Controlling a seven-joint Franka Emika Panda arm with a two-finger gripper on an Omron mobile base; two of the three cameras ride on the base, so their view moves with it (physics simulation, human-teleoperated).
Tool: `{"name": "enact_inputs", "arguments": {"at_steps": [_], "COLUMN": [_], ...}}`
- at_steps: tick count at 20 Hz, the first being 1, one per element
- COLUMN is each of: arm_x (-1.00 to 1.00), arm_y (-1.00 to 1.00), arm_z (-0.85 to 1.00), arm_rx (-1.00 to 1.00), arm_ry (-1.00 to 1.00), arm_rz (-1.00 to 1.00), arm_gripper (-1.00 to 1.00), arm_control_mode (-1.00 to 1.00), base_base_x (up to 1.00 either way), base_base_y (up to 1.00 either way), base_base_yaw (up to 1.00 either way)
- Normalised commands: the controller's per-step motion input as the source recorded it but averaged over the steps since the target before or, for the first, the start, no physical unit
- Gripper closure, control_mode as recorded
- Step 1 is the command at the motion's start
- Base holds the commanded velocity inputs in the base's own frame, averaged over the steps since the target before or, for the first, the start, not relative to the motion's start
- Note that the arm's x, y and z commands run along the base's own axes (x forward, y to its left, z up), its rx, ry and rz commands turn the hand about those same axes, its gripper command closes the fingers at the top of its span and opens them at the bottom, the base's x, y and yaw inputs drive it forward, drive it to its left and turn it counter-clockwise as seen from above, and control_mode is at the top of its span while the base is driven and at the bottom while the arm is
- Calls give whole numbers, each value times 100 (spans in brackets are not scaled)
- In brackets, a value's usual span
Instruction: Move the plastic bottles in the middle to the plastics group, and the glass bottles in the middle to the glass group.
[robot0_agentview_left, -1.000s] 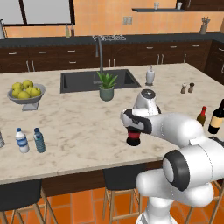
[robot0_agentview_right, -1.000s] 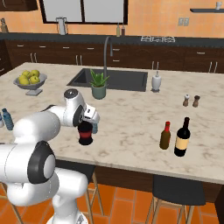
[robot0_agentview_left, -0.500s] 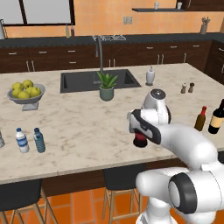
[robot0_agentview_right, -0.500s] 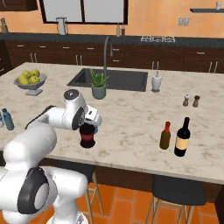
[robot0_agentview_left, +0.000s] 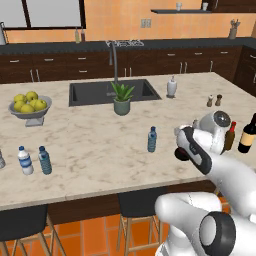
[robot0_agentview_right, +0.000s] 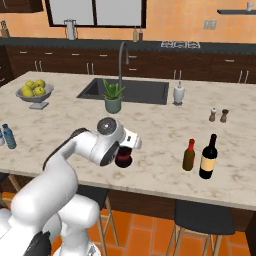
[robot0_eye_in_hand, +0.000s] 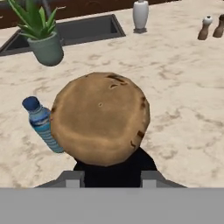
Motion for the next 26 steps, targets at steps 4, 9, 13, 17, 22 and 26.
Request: {"name": "enact_inputs", "arguments": {"at_steps": [4, 9, 13, 17, 22, 26], "arm_x": [6, 22, 32, 3, 4, 9], "arm_y": [-78, -44, -64, -91, -19, -2], "arm_z": [20, 56, 18, -47, -34, 1], "arm_rx": [0, 0, 0, 1, -2, -10], "arm_ry": [-13, 0, 7, 3, 0, -1], "arm_rz": [-2, -11, -16, -7, -2, 0], "arm_gripper": [100, 100, 100, 100, 100, 100], "arm_control_mode": [-100, -100, -100, -100, -100, -100], "base_base_x": [0, 0, 0, 0, 0, 0], "base_base_y": [0, 0, 0, 0, 0, 0], "base_base_yaw": [0, 0, 0, 0, 0, 0]}}
